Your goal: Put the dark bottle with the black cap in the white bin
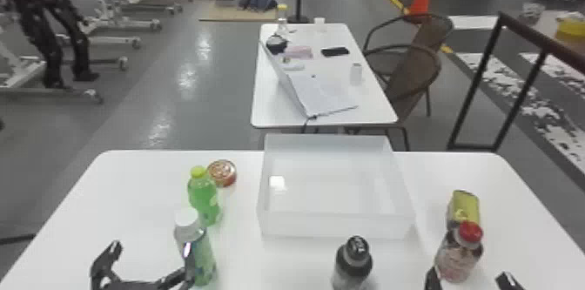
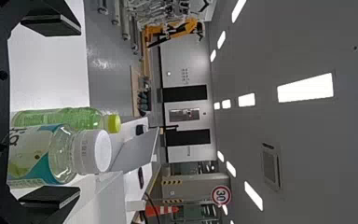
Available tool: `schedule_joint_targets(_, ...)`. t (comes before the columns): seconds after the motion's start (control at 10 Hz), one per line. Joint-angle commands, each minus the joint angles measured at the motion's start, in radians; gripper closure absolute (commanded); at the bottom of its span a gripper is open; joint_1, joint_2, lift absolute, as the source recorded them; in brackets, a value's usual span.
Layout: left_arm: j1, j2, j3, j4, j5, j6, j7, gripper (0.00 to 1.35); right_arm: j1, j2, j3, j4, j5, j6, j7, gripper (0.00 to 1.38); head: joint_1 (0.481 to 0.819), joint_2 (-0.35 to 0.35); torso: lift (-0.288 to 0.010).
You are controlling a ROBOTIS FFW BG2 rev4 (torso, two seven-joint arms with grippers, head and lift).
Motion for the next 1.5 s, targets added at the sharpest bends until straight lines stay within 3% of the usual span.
schedule_joint_targets(0.0,0.0,-0.004,0.0,0.0,-0.001,0.002,-0.001,0.1,-0.002,-0.003,0.0,0.0,-0.001,0.002,0.001,0.1,0.549,0.0,-0.1)
schedule_joint_targets(0.7,-0.003,-0.004,0.001,0.003,0.003,0.0,0.0,0.1,-0.012,-0.016,0.005,0.012,-0.015,0.006,0.024,0.1,0.549,0.0,-0.1)
schedule_joint_targets(1.4,-0.017,-0.004,0.001,0.018,-0.001,-0.023,0.0,0.1,-0.155,-0.122,-0.004,0.022,-0.034,0.284,0.374,0.1,0.549,0.0,-0.1)
